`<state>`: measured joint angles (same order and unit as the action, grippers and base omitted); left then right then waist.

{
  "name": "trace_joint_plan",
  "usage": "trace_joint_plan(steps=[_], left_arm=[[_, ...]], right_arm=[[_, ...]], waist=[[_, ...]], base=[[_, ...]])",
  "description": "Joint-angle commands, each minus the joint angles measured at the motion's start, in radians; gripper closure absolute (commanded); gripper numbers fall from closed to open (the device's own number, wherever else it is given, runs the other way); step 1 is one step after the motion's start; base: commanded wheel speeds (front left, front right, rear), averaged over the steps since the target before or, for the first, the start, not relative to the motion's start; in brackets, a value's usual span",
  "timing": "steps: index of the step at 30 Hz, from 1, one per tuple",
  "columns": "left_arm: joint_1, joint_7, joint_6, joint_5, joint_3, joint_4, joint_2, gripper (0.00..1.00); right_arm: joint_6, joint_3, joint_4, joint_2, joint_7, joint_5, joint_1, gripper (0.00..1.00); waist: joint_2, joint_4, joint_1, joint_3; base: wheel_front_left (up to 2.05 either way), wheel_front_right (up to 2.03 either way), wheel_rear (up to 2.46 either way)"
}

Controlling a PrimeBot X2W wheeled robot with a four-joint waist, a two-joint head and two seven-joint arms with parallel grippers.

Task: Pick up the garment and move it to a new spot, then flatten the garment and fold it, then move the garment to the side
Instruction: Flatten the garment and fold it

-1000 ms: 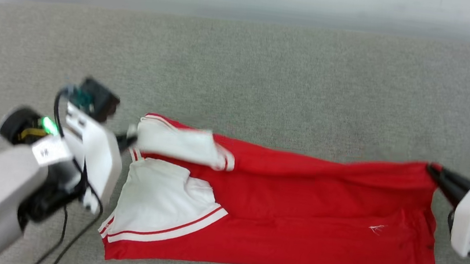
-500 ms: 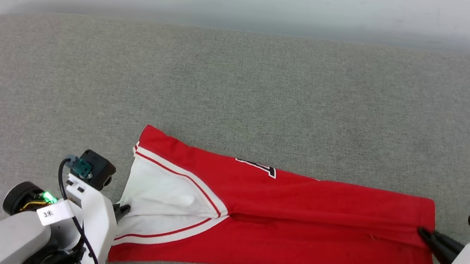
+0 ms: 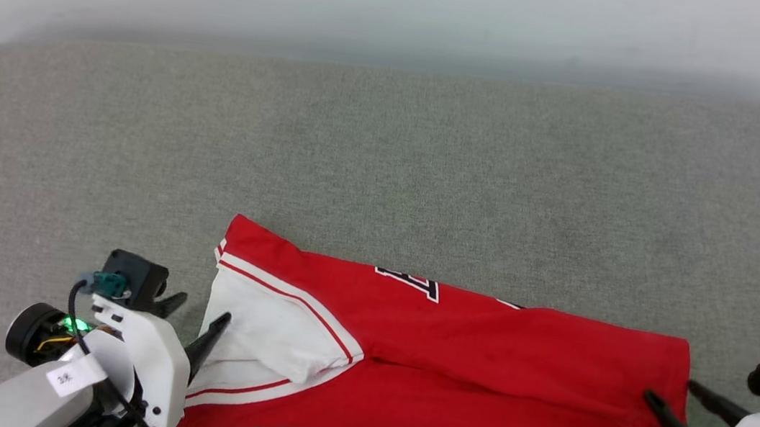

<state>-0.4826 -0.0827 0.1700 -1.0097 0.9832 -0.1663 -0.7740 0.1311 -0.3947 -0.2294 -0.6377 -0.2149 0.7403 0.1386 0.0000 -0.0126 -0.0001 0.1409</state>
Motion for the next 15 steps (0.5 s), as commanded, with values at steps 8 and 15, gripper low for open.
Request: trace_joint_plan(steps=[8,15], left_arm=[[0.057,0.185,0.119,0.070,-0.049,0.024,0.013,0.00],[0.080,0.303,0.209,0.116,-0.088,0.024,0.041,0.00]], right_arm=[[-0.001,0.105,0.077,-0.073,-0.019,0.085,-0.025,0.00],[-0.001,0.154,0.062,-0.120,-0.130,0.188,-0.037,0.00]], waist=[[0.0000,0.008,0.0001,-0.057],[0.0000,0.028,0.0001,-0.062]], base=[[0.00,0.00,0.00],[0.00,0.00,0.00]])
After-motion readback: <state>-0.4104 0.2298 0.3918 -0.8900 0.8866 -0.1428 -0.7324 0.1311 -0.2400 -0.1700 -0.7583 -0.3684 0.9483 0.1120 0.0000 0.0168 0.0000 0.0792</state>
